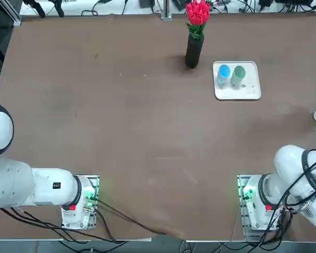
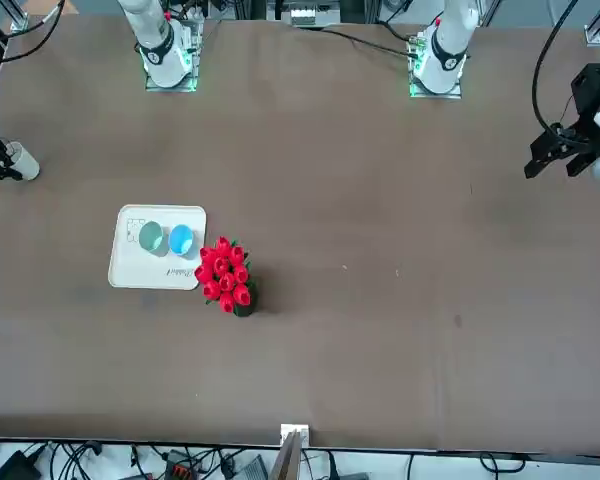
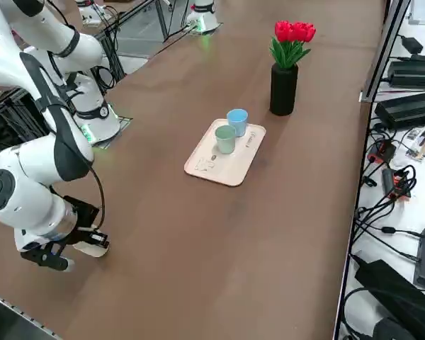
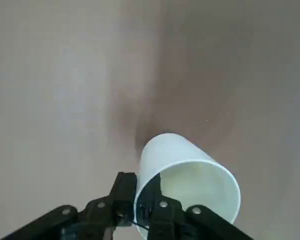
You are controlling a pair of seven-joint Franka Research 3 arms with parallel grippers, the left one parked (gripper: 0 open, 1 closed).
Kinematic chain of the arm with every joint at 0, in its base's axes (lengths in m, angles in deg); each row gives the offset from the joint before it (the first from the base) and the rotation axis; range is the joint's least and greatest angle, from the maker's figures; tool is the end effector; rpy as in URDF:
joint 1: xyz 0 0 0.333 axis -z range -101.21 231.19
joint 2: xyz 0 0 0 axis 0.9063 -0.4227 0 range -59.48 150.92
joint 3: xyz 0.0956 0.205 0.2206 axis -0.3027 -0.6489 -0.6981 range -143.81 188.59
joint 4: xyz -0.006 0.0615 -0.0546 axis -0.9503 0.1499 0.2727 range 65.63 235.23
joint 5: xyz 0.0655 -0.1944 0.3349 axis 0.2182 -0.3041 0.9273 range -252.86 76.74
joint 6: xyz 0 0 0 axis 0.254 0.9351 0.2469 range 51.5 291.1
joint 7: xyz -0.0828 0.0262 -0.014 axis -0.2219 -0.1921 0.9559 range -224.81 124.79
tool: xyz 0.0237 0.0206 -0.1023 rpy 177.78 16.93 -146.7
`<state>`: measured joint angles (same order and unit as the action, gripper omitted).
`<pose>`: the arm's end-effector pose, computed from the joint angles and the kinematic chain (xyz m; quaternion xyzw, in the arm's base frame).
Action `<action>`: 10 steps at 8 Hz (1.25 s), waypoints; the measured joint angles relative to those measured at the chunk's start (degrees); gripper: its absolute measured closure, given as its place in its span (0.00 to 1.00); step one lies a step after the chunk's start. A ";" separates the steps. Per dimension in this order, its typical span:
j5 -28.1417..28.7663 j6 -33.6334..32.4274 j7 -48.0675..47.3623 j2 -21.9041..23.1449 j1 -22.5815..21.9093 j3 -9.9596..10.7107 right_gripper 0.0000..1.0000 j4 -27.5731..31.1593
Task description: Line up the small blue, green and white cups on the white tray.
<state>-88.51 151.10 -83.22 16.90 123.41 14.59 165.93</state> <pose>0.3886 -0.4799 0.2329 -0.7387 0.6668 0.0881 0.0442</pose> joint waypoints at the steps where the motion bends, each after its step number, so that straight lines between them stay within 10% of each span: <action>1: 0.01 -1.03 0.01 0.05 -0.01 -0.71 0.96 -0.24; 4: 0.86 -8.52 -2.63 2.70 -0.07 -5.86 0.96 -1.72; 8: 1.23 -18.04 -25.60 6.08 -1.81 -19.24 0.96 -5.66; 10: 1.28 -18.14 -37.10 5.99 -7.52 -21.54 0.96 -5.80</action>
<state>-87.23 132.96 -120.32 22.89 115.89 -6.95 160.12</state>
